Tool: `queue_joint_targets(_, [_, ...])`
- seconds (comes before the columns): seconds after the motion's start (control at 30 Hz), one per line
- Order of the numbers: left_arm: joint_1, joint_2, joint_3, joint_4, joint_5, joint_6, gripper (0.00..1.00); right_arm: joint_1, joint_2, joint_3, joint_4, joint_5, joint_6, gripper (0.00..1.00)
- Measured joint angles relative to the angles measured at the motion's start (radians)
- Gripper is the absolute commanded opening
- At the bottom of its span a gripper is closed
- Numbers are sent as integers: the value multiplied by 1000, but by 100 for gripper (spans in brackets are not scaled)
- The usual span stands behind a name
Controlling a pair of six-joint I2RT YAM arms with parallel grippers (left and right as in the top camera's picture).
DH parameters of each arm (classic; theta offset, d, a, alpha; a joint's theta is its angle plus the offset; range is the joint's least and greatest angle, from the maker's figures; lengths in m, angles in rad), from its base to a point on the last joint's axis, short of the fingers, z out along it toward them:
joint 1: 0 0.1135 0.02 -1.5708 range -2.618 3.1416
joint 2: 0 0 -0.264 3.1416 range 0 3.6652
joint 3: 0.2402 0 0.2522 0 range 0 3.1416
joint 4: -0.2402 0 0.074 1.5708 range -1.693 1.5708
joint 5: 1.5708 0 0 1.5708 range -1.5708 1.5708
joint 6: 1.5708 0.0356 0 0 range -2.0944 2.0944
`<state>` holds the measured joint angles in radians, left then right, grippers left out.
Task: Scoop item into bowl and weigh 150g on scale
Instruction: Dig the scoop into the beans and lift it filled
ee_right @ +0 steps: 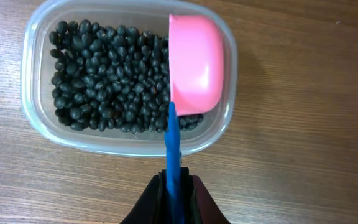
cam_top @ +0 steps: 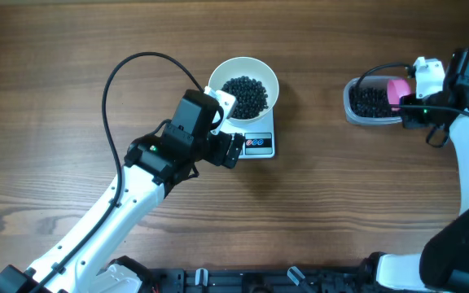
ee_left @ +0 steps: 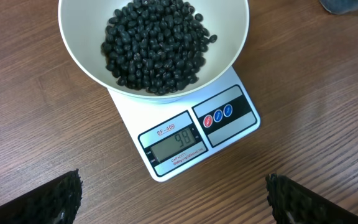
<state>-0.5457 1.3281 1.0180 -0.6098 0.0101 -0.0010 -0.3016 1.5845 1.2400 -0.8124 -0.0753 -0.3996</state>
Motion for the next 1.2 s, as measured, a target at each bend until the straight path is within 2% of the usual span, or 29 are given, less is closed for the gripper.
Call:
queue_joint_targets(0.37, [0,0,0,0,0,0,100,6,34,0,-21,-108,-1,4])
queue_joint_targets(0.9, [0,0,0,0,0,0,100,6,48,0,-81,-256,-167,4])
queue_joint_targets(1.2, [0,0,0,0,0,0,100,6,48,0,-119,-291,-208,4])
